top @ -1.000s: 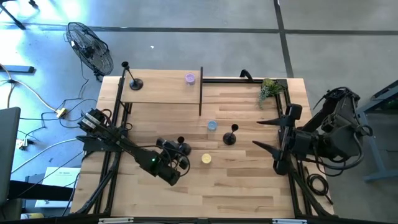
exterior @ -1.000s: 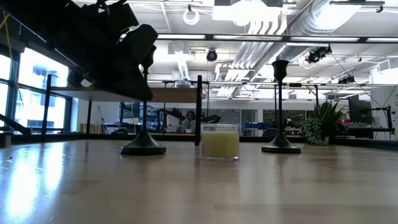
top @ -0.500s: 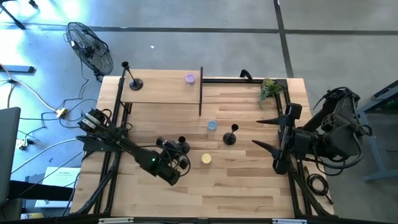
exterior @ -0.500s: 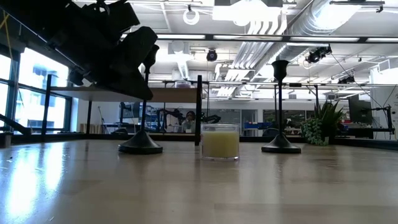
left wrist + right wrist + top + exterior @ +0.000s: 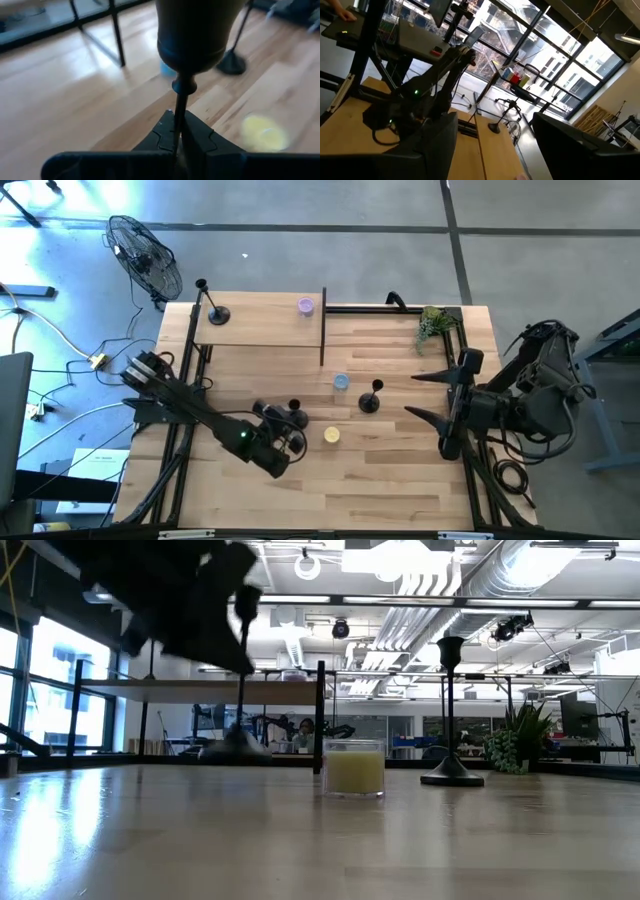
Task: Pick & Place candle stick holders
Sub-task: Put the left black candle holder on the shelf
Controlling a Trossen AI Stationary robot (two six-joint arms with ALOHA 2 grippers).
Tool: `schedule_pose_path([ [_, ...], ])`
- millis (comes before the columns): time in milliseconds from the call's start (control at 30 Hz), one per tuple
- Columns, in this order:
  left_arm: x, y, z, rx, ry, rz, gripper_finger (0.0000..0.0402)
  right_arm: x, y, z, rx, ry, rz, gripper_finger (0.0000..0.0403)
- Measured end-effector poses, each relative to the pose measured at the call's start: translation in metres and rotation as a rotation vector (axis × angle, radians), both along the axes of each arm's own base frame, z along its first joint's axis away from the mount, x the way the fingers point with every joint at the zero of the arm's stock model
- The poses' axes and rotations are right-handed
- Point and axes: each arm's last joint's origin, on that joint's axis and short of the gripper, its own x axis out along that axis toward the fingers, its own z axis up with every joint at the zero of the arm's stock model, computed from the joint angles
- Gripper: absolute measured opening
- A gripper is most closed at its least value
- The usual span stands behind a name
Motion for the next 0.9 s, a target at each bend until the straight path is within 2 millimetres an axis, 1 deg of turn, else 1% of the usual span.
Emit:
schedule_pose_path([
  [100,0.003,-0.001,0.025,0.038,-0.024,-0.018,0.0005,-0.001,-0.002,0.000,-0.003,0.002,0.001,0.0252],
  [167,0.002,0.000,0.046,0.061,-0.052,-0.009,0.0005,-0.004,-0.005,0.002,0.006,-0.005,0.002,0.0252],
  [267,-0.001,0.003,0.077,0.106,-0.090,0.030,0.0005,-0.012,-0.009,0.007,0.024,-0.020,0.012,0.0252],
  [400,-0.006,0.007,0.115,0.197,-0.080,0.076,0.0005,-0.024,-0.014,0.012,0.044,-0.037,0.041,0.0252],
  [500,-0.006,0.019,0.144,0.241,-0.075,0.132,0.0005,-0.033,-0.017,0.015,0.051,-0.041,0.070,0.0252],
  [633,-0.005,0.044,0.173,0.246,-0.079,0.226,0.0005,-0.044,-0.021,0.017,0.057,-0.045,0.107,0.0252],
  [767,-0.008,0.071,0.192,0.243,-0.079,0.332,0.0005,-0.054,-0.023,0.019,0.059,-0.045,0.146,0.0252],
  [900,-0.018,0.100,0.205,0.203,-0.059,0.442,0.0005,-0.064,-0.025,0.020,0.060,-0.044,0.189,0.0252],
])
